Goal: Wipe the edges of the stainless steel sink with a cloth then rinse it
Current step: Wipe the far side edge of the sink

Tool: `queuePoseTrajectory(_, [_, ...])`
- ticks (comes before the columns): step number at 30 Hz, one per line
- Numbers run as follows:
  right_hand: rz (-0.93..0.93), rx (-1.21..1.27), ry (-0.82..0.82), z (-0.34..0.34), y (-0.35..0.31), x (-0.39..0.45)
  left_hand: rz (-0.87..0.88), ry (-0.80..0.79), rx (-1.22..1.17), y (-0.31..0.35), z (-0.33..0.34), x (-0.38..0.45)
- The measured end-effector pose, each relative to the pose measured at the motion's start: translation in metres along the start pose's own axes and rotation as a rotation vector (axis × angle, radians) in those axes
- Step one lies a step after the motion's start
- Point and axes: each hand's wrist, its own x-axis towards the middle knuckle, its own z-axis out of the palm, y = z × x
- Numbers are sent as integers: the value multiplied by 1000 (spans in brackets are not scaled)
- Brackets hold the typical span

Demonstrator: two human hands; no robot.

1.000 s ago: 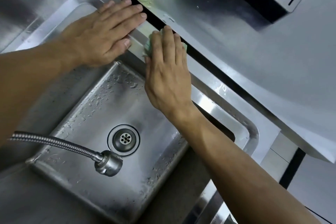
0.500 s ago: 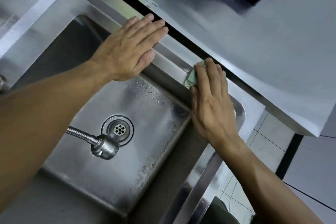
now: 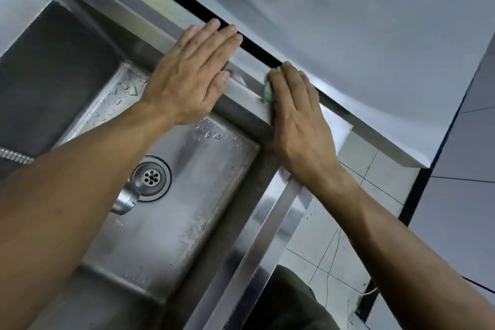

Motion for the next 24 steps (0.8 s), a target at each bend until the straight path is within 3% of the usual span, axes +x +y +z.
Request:
queuePoseTrajectory(9, [0,80,-62,-22,26,-60,-76,-40,39,10,-1,-2])
queuePoseTrajectory(15, [-170,181,-147,-11,0,-110,-108,-26,42,11,3,-1])
queuePoseTrajectory(20, [-449,126,-240,-9,15,-110,-111,-15,37,11,5,-1])
queuePoseTrajectory(24, [-251,116,-118,-21,53,-61,-118,-9,46,11,5,-2])
